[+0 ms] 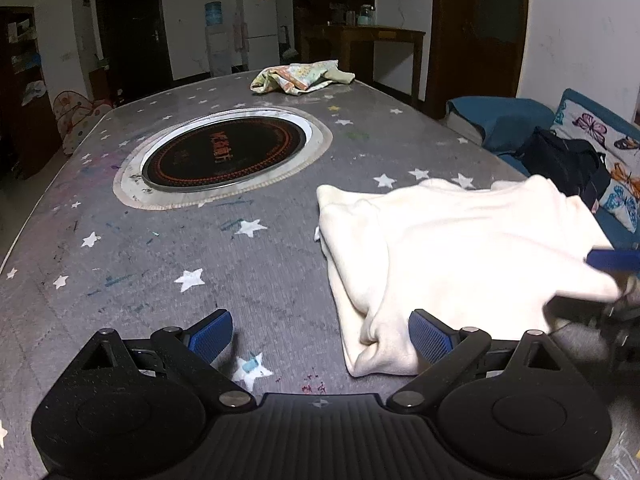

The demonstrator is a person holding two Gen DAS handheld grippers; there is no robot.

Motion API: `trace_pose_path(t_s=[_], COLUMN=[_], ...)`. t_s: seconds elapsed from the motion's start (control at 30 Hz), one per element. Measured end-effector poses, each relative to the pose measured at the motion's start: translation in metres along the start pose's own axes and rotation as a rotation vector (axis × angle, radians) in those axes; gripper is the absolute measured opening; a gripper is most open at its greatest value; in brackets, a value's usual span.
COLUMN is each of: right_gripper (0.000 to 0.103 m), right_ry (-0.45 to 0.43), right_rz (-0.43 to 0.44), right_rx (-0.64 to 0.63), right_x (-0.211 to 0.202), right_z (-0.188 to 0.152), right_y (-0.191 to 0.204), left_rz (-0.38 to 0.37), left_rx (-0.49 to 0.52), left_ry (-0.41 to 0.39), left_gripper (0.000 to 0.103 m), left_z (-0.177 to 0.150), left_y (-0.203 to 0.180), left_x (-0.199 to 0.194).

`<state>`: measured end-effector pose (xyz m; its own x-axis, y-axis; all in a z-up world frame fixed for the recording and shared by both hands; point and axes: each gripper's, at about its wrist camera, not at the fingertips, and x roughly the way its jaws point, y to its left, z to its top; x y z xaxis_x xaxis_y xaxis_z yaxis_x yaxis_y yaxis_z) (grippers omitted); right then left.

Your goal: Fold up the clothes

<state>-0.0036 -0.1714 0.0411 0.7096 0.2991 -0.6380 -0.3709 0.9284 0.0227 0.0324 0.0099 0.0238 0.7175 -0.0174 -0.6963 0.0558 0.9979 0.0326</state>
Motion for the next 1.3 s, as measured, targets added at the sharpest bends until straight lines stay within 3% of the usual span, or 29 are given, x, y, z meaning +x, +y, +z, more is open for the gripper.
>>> trace_pose_path(t_s=[0.13,0.33,0.53,0.77,0.97,1.17,1.3], right_gripper=[0.082,0.081,0.078,0.068,0.067,0.070,0.072], right_ry=[-0.010,0.022,-0.034,-0.033,0.006,0.052,0.044], right_rz=[-0.004,-0.007,-0.002,-0.023,-0.040,-0.057,-0.051], right_rx=[0.042,0.002,0.018,0.020,0.007,0.014,0.032], right_x=[0.002,0.005,-0.001,0.024,0.054,0.079,0.075], right_z=[0.003,-0.006,0.016,0.043,0.054,0.053,0.052], right_y=[-0.007,-0.007,-0.014,-0.020,-0.021,-0.026,-0.029], left_rz=[-0.001,0.000,0.011,-0.096,-0.211,-0.211,-0.220], left_rx=[0.014,0.044,0.073,0.146,0.221,0.241,0.204], left_ry=[0.003,-0.003,-0.074,-0.128,-0.136,-0.059,-0.064], left_gripper=[0.097,0.092,0.086,0.082,0.080,0.080,0.081], left_z=[-0.001,0.000,0.009,0.012,0.009,0.004,0.002], left_y=[0.000,-0.002,-0.014,-0.038,-0.059,-0.064,-0.055], left_x=[0.001,-0.002,-0.016,-0.023,-0.015,0.008,0.007])
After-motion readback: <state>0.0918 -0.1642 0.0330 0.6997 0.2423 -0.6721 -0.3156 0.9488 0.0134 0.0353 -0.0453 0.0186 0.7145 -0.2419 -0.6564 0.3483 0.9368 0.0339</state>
